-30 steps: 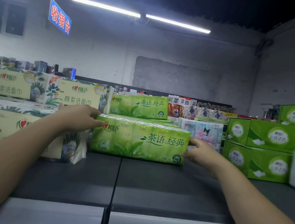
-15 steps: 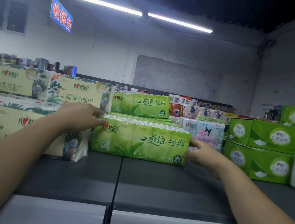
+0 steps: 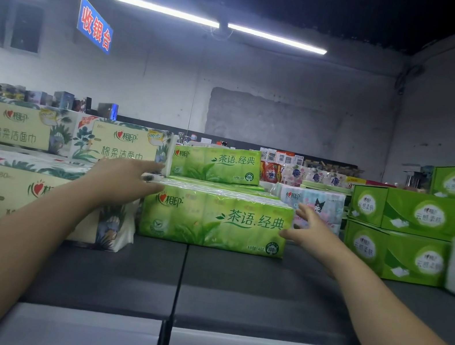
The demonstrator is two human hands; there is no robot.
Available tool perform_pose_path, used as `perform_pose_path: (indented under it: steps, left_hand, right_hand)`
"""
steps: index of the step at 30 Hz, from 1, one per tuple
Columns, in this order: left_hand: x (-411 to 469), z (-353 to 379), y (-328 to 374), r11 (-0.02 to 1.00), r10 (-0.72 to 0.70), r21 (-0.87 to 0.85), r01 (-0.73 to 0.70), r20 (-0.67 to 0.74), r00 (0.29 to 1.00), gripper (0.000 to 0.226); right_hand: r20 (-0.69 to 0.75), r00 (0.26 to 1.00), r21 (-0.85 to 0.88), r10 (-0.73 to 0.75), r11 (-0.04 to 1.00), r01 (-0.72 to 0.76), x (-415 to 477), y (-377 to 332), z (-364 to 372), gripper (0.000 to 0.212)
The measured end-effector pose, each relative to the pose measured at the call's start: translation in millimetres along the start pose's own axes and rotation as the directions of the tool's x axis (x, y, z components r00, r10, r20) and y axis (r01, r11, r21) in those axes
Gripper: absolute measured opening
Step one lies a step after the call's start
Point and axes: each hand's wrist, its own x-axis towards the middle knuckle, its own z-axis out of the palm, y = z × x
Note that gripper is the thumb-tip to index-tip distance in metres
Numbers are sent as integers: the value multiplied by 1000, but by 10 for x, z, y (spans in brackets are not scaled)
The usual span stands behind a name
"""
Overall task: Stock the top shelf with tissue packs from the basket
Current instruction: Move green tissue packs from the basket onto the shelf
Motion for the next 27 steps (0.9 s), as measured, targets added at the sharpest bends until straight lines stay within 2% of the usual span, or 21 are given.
perform_pose_path:
  steps: [5, 10, 20, 27]
  left_hand:
    - [-11, 14, -8, 1000, -3, 5, 3, -10, 1000, 53]
    - [-55, 9, 30, 999, 23, -24, -26, -101, 995, 56]
    - [-120, -64, 78, 969, 6, -235, -74, -279, 960, 53]
    - [-144, -40, 89, 959, 28, -264, -100, -265, 964, 72]
  right_hand:
    - [-28, 999, 24, -36, 999, 36, 2, -30, -14, 87]
    - [-25, 998, 49, -63, 997, 65, -1, -20, 14, 87]
    - [-121, 987, 177, -110, 975, 130, -20, -126, -34, 78]
    - [-104, 979, 125, -175, 974, 187, -53, -147, 11, 84]
